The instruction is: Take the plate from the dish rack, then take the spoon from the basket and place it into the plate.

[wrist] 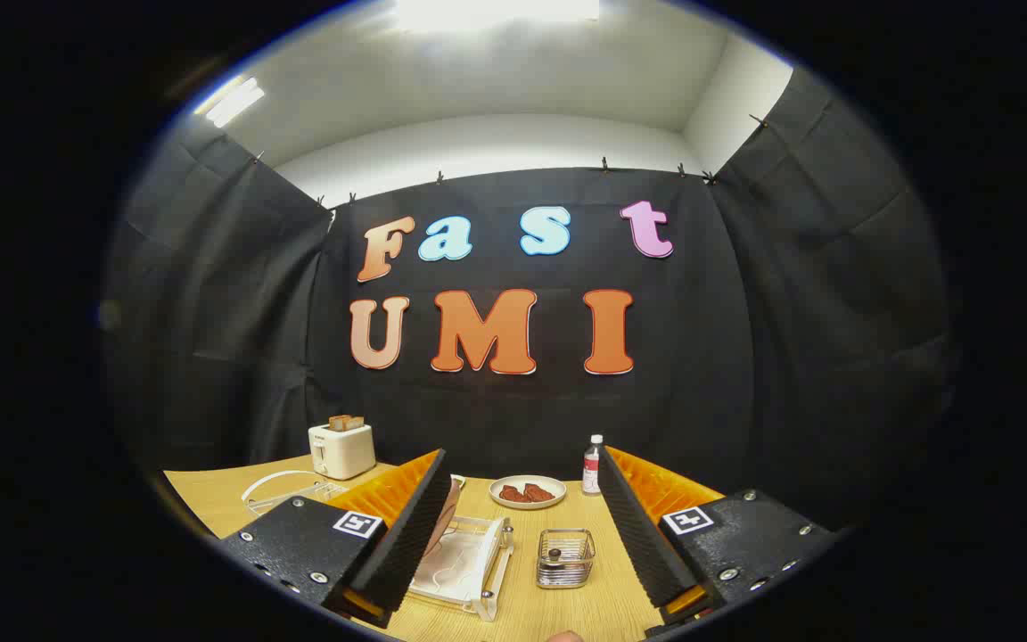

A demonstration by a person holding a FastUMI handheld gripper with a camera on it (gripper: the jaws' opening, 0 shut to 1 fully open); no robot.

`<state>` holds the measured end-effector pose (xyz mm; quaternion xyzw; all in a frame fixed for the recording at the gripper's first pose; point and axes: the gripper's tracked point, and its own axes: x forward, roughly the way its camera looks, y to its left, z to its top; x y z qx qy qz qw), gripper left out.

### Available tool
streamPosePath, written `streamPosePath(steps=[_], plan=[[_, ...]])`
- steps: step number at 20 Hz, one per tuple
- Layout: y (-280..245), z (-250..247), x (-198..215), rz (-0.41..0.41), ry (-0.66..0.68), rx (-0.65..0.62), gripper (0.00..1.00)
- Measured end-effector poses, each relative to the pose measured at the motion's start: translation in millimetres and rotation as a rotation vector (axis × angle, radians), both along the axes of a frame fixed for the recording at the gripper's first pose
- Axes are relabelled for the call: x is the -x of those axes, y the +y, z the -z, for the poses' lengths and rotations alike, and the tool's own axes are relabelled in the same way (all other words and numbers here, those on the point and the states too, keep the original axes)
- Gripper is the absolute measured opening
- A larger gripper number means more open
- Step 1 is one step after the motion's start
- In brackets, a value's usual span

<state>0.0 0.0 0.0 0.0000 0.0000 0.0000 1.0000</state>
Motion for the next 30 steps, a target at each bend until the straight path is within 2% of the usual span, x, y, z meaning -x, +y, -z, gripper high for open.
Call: streamPosePath(steps=[18,30], plan=[[6.0,5.5,-1.9,-0.015,0.028,0.003,0.98],[14.3,19.9,-16.9,-0.063,0.147,-0.092,0.98]])
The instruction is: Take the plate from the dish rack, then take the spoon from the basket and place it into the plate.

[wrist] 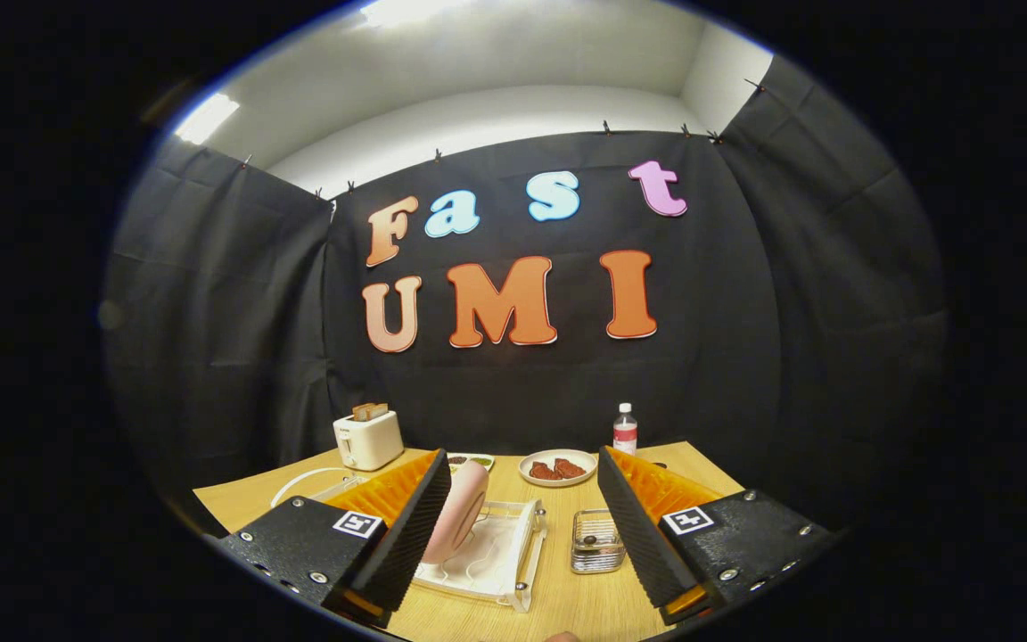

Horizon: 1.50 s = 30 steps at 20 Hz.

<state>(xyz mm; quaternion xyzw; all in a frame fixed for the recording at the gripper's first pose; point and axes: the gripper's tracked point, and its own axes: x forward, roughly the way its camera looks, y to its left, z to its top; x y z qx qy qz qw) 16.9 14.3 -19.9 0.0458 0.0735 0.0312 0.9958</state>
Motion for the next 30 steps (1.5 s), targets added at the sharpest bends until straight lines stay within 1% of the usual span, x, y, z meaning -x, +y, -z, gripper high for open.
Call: streamPosePath(steps=[5,13,20,24,26,30], plan=[[3.8,-5.3,-7.8,-0.018,0.025,-0.001,0.98],[27.3,1.0,-25.8,-0.083,0.103,-0.013,0.98],[46.6,27.2,-48.0,-0.128,0.272,-0.059,0.98],[65.2,53.0,-62.8,-0.173,0.409,-0.082,0.97],[70.4,68.6,-67.9,-0.180,0.483,-0.086,0.98],[79.6,86.4,-80.7,-0.186,0.576,-0.071,0.97]])
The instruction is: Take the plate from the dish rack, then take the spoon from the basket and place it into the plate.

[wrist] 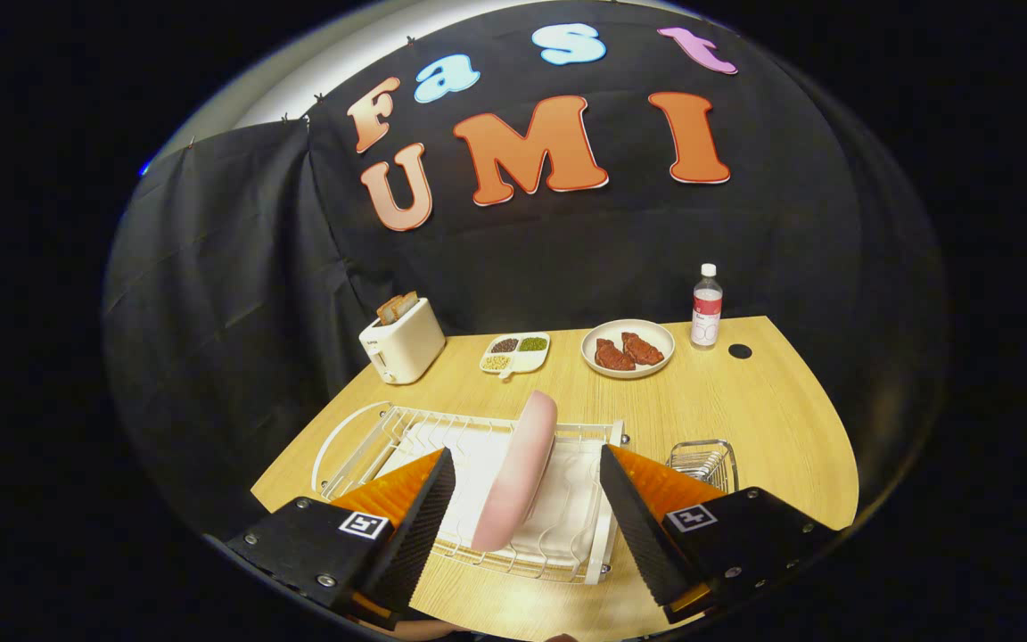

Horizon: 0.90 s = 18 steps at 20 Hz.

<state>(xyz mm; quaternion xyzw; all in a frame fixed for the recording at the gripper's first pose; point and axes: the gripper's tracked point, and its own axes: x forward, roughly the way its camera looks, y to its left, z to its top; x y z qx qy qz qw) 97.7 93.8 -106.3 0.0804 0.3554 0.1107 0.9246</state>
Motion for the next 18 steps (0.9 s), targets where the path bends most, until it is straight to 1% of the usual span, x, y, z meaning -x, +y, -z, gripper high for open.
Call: streamPosePath(steps=[8,12,14,18], plan=[[10.3,25.8,-23.8,-0.030,0.142,0.067,0.96],[17.2,38.1,-25.9,-0.030,0.212,0.058,0.94],[21.0,46.7,-22.7,-0.030,0.265,0.043,0.92],[20.4,55.6,-24.8,-0.015,0.309,0.056,0.82]])
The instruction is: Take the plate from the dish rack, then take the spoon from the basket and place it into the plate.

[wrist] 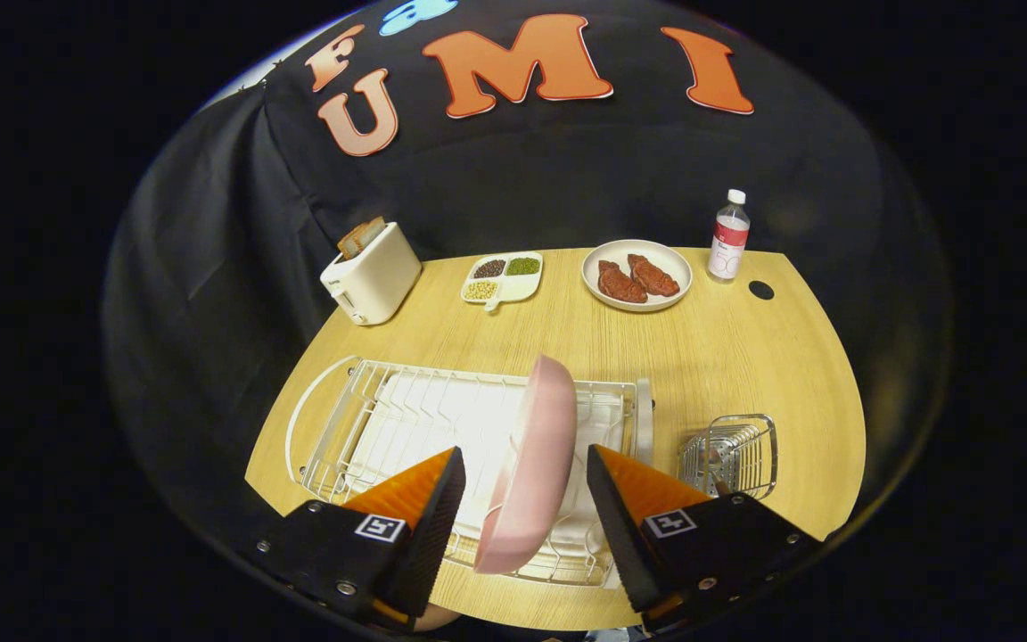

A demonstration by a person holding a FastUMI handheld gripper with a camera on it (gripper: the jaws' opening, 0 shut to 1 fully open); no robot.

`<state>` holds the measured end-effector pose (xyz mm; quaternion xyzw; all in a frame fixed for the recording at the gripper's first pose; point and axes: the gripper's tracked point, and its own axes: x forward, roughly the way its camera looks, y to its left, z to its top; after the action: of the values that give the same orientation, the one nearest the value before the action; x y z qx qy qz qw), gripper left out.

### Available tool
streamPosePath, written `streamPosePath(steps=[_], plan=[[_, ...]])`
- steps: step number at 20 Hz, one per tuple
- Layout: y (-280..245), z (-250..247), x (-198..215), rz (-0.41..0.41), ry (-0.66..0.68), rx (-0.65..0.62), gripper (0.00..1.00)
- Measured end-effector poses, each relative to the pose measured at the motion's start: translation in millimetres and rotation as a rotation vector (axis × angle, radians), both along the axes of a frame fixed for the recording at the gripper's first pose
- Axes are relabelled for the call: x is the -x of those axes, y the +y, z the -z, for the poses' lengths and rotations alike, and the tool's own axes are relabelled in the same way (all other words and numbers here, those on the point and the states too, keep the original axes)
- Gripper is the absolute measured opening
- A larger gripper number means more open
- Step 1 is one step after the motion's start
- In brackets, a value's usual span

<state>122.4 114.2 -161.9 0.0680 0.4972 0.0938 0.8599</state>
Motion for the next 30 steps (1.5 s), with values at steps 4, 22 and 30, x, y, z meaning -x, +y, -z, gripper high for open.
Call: streamPosePath(steps=[4,22,30], plan=[[-0.4,6.6,0.0,0.027,0.049,0.017,0.66],[-16.0,-27.3,-25.4,0.082,-0.049,0.227,0.29],[-36.1,-55.8,-13.1,0.185,-0.104,0.136,0.14]])
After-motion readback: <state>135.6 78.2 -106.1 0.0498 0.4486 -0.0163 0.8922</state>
